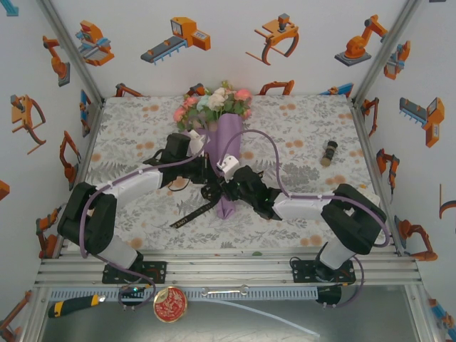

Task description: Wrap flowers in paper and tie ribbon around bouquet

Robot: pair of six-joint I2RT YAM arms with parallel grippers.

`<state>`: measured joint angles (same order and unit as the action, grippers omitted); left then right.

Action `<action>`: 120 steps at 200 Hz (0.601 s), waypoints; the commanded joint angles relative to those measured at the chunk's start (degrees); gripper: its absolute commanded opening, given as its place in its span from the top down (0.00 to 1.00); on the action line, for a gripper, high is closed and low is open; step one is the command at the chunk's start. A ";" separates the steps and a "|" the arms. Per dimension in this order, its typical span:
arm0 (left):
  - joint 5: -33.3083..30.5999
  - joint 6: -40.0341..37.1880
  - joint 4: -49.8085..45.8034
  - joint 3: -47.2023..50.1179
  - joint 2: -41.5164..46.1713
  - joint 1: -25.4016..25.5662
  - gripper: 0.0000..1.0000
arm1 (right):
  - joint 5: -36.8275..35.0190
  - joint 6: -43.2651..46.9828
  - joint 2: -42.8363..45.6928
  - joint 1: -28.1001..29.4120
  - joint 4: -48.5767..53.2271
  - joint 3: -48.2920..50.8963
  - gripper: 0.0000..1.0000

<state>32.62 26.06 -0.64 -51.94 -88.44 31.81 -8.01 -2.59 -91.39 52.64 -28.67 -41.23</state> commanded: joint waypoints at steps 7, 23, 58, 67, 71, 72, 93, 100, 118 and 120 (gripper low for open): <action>3.41 1.24 1.42 0.79 1.90 -0.08 1.00 | 2.04 3.79 -1.20 -1.22 -5.90 -0.81 0.68; 3.78 1.89 2.17 1.10 1.95 -0.09 1.00 | 4.35 3.64 -2.05 -1.31 -8.04 -1.04 0.72; 3.59 2.99 3.19 1.54 1.78 -0.10 1.00 | 7.20 1.36 -4.68 -1.36 -14.73 0.04 0.82; 3.68 3.00 3.18 1.54 1.94 -0.08 1.00 | 7.39 0.96 -5.08 -1.40 -15.69 0.31 0.86; 3.88 3.02 3.19 1.66 1.96 -0.08 0.99 | 7.35 0.80 -5.17 -1.45 -15.93 0.50 0.88; 3.86 2.98 3.19 1.67 1.96 -0.08 0.99 | 7.29 0.77 -5.19 -1.47 -16.00 0.52 0.88; 4.88 2.39 3.30 2.75 2.58 -0.03 0.92 | 5.18 -0.82 -4.96 -2.46 -17.33 1.77 0.98; 5.12 2.20 3.58 3.42 2.75 0.02 0.91 | 5.32 -1.67 -4.55 -2.99 -18.19 2.38 1.00; 5.00 2.31 4.27 5.19 2.65 0.52 0.85 | 7.14 -2.85 -3.82 -3.87 -20.90 3.90 1.00; 5.00 2.36 4.25 5.32 2.55 0.59 0.84 | 7.33 -2.84 -3.73 -3.86 -21.01 3.97 1.00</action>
<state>34.35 27.83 2.28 -48.90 -87.83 31.44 -1.54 -2.98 -96.31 50.43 -42.39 -38.83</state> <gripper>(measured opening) 0.120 0.005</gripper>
